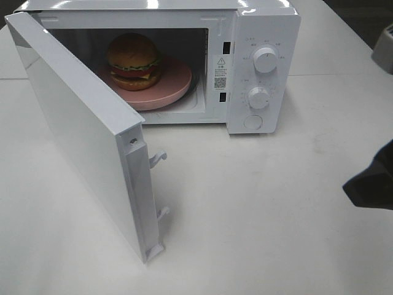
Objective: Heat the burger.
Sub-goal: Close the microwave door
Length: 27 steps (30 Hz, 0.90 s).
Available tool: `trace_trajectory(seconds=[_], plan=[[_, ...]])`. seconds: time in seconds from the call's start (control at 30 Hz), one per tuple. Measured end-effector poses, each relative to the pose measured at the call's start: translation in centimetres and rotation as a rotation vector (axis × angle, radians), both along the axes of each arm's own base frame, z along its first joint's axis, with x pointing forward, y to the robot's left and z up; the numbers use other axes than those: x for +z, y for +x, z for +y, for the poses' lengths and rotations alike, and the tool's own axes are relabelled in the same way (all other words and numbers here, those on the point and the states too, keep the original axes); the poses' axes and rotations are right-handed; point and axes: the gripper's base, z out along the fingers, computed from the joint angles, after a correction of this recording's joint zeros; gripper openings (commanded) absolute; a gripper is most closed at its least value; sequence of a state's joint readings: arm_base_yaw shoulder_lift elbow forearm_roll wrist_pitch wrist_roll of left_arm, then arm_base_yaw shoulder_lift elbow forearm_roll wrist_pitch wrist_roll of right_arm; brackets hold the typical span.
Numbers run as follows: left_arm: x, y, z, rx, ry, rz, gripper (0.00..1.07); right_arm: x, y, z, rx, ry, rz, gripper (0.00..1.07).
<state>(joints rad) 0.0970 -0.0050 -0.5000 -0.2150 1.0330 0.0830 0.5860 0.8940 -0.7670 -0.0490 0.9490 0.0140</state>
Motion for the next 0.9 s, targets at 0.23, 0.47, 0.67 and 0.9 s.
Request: trace_trajectory(seconds=[0.23,0.47,0.67,0.9], plan=[[0.0,0.0,0.0,0.0,0.0,0.0,1.0,1.2,-3.1,-2.1,-0.026,0.007,0.004,0.76],[0.0,0.0,0.0,0.0,0.0,0.0,1.0,1.0,-4.9,-3.9,-0.064,-0.004,-0.041,0.76],[0.0,0.0,0.0,0.0,0.0,0.0,1.0,-0.7,-6.4,-5.9,-0.21,0.006,-0.059,0.76],[0.0,0.0,0.0,0.0,0.0,0.0,1.0,-2.2,-7.8,-6.9,-0.336,0.044,-0.077,0.76]])
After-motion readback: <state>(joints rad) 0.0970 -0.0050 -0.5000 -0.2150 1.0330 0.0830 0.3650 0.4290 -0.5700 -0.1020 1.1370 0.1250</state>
